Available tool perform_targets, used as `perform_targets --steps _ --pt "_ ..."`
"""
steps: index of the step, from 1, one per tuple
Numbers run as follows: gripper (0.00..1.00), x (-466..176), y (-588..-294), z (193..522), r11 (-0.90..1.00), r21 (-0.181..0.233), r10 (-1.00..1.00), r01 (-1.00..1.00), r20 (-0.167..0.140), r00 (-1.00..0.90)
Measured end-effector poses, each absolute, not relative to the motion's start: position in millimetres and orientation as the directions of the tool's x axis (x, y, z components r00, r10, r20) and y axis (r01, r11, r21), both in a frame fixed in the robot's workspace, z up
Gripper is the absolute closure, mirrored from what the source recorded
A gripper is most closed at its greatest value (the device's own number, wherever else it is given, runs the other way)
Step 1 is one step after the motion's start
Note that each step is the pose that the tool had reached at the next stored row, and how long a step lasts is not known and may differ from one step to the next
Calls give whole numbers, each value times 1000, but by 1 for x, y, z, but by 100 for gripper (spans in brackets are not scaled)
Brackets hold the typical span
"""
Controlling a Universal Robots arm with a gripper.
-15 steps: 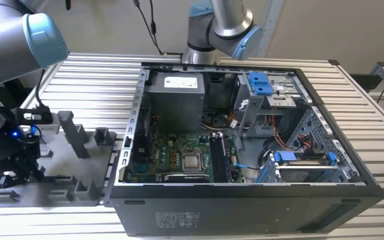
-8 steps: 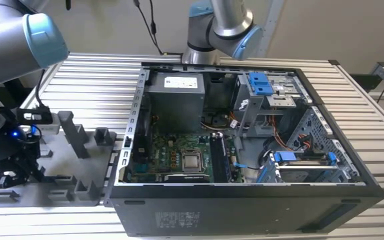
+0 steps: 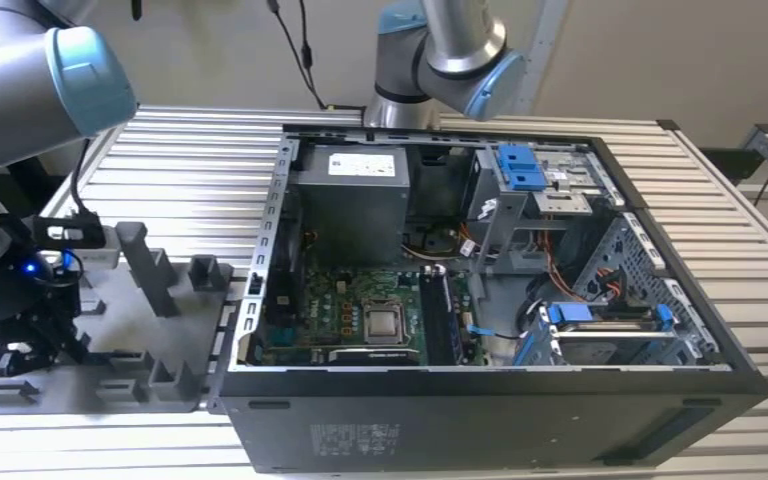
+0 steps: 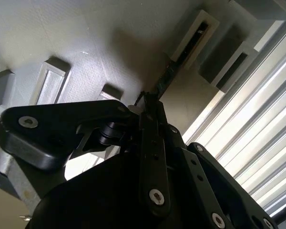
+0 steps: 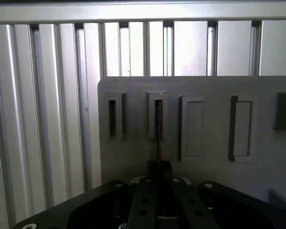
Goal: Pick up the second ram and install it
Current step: 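Pick up the second ram and move it above second insertion slot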
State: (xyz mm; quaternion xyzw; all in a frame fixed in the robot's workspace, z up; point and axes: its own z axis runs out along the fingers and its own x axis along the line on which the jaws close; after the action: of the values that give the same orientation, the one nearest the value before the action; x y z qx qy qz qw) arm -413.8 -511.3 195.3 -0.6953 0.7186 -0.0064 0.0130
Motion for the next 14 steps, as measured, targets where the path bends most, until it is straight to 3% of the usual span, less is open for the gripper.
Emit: perform_targets --steps 14 --pt "86 -414 -511 206 33 -27 -999 -999 -10 -33"
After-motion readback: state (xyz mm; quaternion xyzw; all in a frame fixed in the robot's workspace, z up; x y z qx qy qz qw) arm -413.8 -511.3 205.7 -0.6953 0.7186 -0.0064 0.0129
